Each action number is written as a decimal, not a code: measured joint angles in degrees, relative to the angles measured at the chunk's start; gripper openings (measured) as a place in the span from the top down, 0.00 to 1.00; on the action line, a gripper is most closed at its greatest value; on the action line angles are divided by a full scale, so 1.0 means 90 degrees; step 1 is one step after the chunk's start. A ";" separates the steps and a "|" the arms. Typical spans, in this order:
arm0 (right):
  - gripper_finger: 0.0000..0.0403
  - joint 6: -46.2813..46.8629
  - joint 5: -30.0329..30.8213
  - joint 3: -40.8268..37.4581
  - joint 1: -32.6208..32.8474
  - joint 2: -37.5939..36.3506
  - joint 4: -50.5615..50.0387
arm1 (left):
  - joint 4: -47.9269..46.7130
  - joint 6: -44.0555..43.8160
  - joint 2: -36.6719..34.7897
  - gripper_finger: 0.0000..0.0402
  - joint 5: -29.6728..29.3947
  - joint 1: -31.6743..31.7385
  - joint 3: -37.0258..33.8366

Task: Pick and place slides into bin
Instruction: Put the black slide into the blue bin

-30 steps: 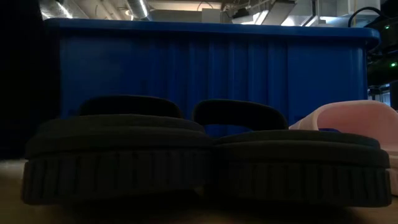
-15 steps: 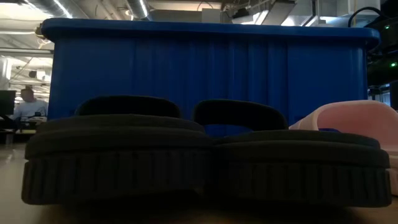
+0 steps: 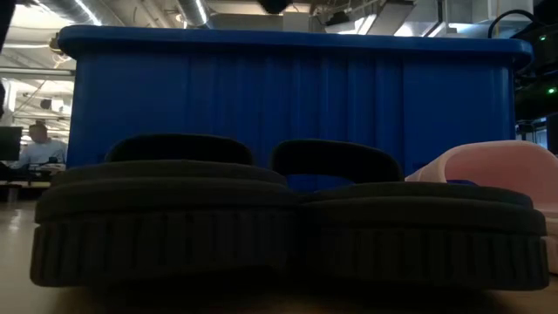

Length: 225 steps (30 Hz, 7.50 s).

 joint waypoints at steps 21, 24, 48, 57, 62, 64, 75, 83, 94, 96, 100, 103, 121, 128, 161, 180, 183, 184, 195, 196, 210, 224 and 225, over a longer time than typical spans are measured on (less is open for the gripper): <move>0.52 -0.0002 0.0000 0.0000 0.0000 0.0000 -0.0001 | 0.1637 0.3265 -0.0027 0.99 0.0608 0.3275 -0.1486; 0.52 0.0001 0.0000 0.0000 0.0000 0.0000 0.0000 | 0.1855 0.2766 -0.0024 0.99 0.0308 0.3448 -0.2030; 0.52 -0.0007 0.0003 0.0000 -0.0001 0.0000 0.0000 | 0.5580 0.2230 -0.0027 0.98 -0.0029 0.3688 -0.6346; 0.52 0.0165 0.0005 0.0000 0.0000 0.0000 0.0001 | 0.6219 0.2329 -0.0027 0.99 0.0377 0.4003 -0.6859; 0.52 0.0175 0.0005 0.0000 -0.0002 -0.0002 0.0001 | 0.6457 0.2658 -0.0027 0.99 0.0643 0.4061 -0.6991; 0.52 0.0180 0.0005 0.0000 -0.0001 0.0000 0.0000 | 0.6518 0.2746 -0.0015 0.99 0.0692 0.4066 -0.7057; 0.52 0.0330 0.0006 0.0000 -0.0002 -0.0002 0.0001 | 0.6731 0.2786 0.0527 0.99 0.0685 0.4115 -0.7139; 0.52 0.0325 0.0005 0.0000 -0.0001 -0.0001 0.0001 | 0.6813 0.2783 0.0590 0.98 0.0444 0.4122 -0.7138; 0.52 0.0304 0.0005 -0.0001 -0.0002 -0.0002 0.0001 | 0.6819 0.2759 0.0590 0.92 0.0442 0.4119 -0.7141; 0.52 0.0304 0.0005 -0.0002 0.0000 -0.0002 0.0001 | 0.6819 0.2777 0.0593 0.91 0.0429 0.4092 -0.7145; 0.52 0.0301 0.0005 -0.0002 -0.0002 -0.0002 0.0000 | 0.6836 0.2792 0.0604 0.89 0.0425 0.3997 -0.7150; 0.52 0.0277 0.0005 0.0000 -0.0002 -0.0002 -0.0001 | 0.6839 0.2796 0.0607 0.88 0.0428 0.3986 -0.7150; 0.52 0.0278 0.0005 -0.0002 -0.0001 -0.0002 0.0001 | 0.6703 0.2589 0.0554 0.60 0.1147 0.4117 -0.7150; 0.52 0.0279 0.0007 -0.0002 -0.0002 -0.0002 0.0001 | 0.6675 0.2557 0.0554 0.51 0.1239 0.4098 -0.7147; 0.52 0.0274 0.0005 -0.0002 -0.0001 -0.0002 0.0001 | 0.3364 0.1768 0.0260 0.41 0.3672 0.3696 -0.3529; 0.52 -0.0036 0.0007 -0.0002 -0.0002 0.0000 0.0001 | 0.4129 0.0619 -0.1875 0.41 0.5421 0.0703 -0.3351; 0.52 -0.0036 0.0007 -0.0002 -0.0002 0.0000 -0.0001 | 0.4170 -0.0252 -0.1845 0.41 0.5450 0.0089 -0.3353; 0.52 -0.0036 0.0007 -0.0002 -0.0001 0.0000 0.0001 | 0.4185 -0.0464 -0.1805 0.41 0.5452 -0.0099 -0.3351; 0.52 -0.0007 0.0005 -0.0002 -0.0002 0.0000 0.0001 | 0.3982 -0.2425 -0.0865 0.41 0.4141 -0.1488 -0.3356; 0.52 -0.0010 0.0005 -0.0002 -0.0001 0.0000 -0.0001 | 0.3944 -0.2539 -0.0747 0.41 0.3939 -0.1582 -0.3356; 0.52 0.0002 0.0003 -0.0002 -0.0002 0.0000 0.0001 | 0.3018 -0.3278 0.1240 0.43 0.3019 -0.2381 -0.3359; 0.52 -0.0005 -0.0024 -0.0002 -0.0002 0.0000 -0.0001 | 0.1417 -0.4721 0.2564 0.43 0.2552 -0.2305 -0.3359; 0.52 -0.0005 -0.0048 -0.0002 0.0000 -0.0002 -0.0001 | 0.1358 -0.4836 0.2598 0.43 0.2549 -0.2270 -0.3360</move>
